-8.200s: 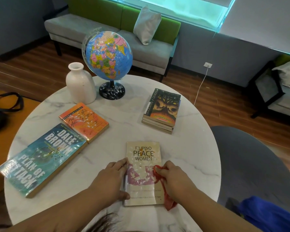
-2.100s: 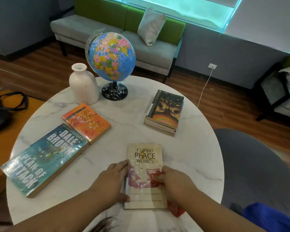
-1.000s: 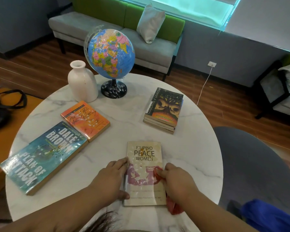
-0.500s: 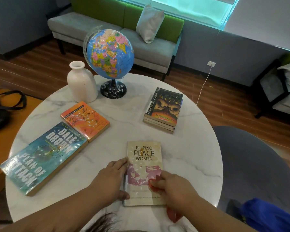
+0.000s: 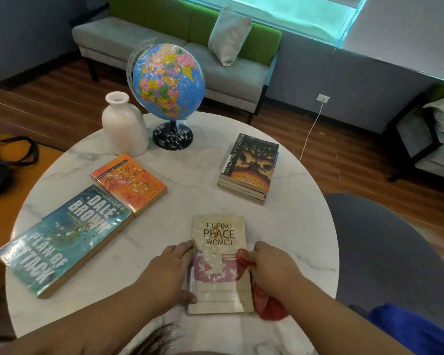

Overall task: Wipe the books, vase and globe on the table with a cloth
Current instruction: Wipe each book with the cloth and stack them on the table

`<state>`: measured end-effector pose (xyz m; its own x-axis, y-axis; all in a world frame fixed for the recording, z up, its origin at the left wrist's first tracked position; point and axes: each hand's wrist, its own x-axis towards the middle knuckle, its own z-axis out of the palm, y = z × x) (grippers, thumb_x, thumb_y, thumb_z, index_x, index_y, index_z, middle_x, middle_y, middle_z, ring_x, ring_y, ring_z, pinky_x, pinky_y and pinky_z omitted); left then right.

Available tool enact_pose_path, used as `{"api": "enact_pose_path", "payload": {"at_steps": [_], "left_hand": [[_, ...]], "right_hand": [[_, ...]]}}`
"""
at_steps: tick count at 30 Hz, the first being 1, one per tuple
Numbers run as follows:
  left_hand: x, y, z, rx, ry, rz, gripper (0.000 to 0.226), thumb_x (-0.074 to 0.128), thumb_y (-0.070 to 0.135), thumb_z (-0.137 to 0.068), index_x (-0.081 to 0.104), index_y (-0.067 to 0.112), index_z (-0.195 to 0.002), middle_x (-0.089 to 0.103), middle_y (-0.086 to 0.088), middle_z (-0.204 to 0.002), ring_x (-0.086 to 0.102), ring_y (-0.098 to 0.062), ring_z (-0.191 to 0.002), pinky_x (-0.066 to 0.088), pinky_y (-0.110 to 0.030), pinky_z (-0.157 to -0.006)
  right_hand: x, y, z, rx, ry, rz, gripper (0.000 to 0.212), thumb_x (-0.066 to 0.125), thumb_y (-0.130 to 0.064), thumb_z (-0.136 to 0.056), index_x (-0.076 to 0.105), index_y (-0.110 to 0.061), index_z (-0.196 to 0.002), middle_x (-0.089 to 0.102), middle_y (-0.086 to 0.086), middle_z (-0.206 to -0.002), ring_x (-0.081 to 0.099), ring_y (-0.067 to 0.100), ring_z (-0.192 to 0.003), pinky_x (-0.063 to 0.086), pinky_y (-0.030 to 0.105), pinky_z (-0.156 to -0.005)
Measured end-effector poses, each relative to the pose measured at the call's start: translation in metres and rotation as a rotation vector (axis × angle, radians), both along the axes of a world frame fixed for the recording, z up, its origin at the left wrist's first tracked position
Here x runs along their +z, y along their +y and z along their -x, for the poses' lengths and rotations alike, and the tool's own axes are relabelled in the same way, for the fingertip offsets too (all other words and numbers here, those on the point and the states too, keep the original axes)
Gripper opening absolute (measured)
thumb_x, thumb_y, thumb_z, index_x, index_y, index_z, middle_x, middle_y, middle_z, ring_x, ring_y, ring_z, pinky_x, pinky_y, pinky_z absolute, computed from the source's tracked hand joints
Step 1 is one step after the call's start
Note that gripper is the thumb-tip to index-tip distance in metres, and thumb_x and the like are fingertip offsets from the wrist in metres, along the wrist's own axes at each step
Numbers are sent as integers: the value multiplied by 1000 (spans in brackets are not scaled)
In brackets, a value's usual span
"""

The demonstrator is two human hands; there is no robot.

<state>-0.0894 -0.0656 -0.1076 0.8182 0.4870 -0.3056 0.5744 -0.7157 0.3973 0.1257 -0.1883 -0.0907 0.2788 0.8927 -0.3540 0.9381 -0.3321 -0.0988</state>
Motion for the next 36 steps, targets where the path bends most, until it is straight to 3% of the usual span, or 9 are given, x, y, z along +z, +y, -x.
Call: {"api": "enact_pose_path", "payload": {"at_steps": [3,6,9,13,18,21,29,33,36], "left_hand": [[1,0,0,1,2,-1,113,73,57,-71,7,21,-154,3,11,-160,15,-14,-143,28,-32,-115],[1,0,1,-1,-5,-5,112,73,58,-71,7,21,-154,3,10,-160,16,-14,-143,28,-31,-115],[1,0,1,-6,-6,-14,112,73,58,-71,8,21,-154,3,10,-160,16,-14,-143,28,-31,-115],[1,0,1,-8,-5,-15,113,72,59,-71,6,21,-154,3,10,-160,16,-14,-143,28,-30,-115],[1,-1,1,-8,-4,-19,112,72,59,-72,7,20,-154,3,10,-161,16,-14,-143,27,-30,-115],[1,0,1,-10,0,-19,112,72,60,-72,7,20,-154,3,10,-161,16,-15,-143,28,-31,-115],[2,-1,0,-5,12,-14,113,72,58,-72,4,20,-154,3,10,-160,15,-14,-143,27,-31,-115],[1,0,0,-10,15,-14,113,72,58,-72,5,21,-155,2,10,-160,15,-14,-143,28,-32,-114],[1,0,0,-12,21,-12,112,72,58,-73,5,20,-155,2,10,-160,15,-15,-143,28,-32,-114]], "right_hand": [[12,10,30,-26,52,106,30,45,-29,-97,58,-23,-123,57,1,-109,59,25,-100,45,30,-81],[13,2,48,-2,146,120,33,46,-27,-97,58,-29,-127,58,4,-123,58,26,-109,45,29,-90],[9,-3,43,-99,181,13,33,49,-30,-95,59,-37,-125,59,-5,-123,60,20,-105,46,24,-86],[8,-12,51,90,149,91,40,43,-28,-98,48,-35,-137,50,-1,-127,53,24,-113,42,28,-93],[4,-12,47,38,64,58,49,53,-28,-94,42,-37,-141,46,-5,-129,50,24,-113,45,32,-93],[5,-19,57,42,166,51,53,57,-25,-91,42,-34,-142,45,-13,-116,47,24,-115,42,29,-91],[-3,-15,52,74,86,14,54,49,-27,-97,33,-35,-147,38,-3,-137,44,24,-116,40,30,-99],[-3,-19,46,117,226,22,42,50,-34,-98,46,-40,-139,45,-7,-127,47,19,-117,31,18,-89],[-6,-10,39,-3,261,-106,34,46,-39,-100,55,-38,-132,50,-14,-127,53,13,-117,36,15,-93]]}}
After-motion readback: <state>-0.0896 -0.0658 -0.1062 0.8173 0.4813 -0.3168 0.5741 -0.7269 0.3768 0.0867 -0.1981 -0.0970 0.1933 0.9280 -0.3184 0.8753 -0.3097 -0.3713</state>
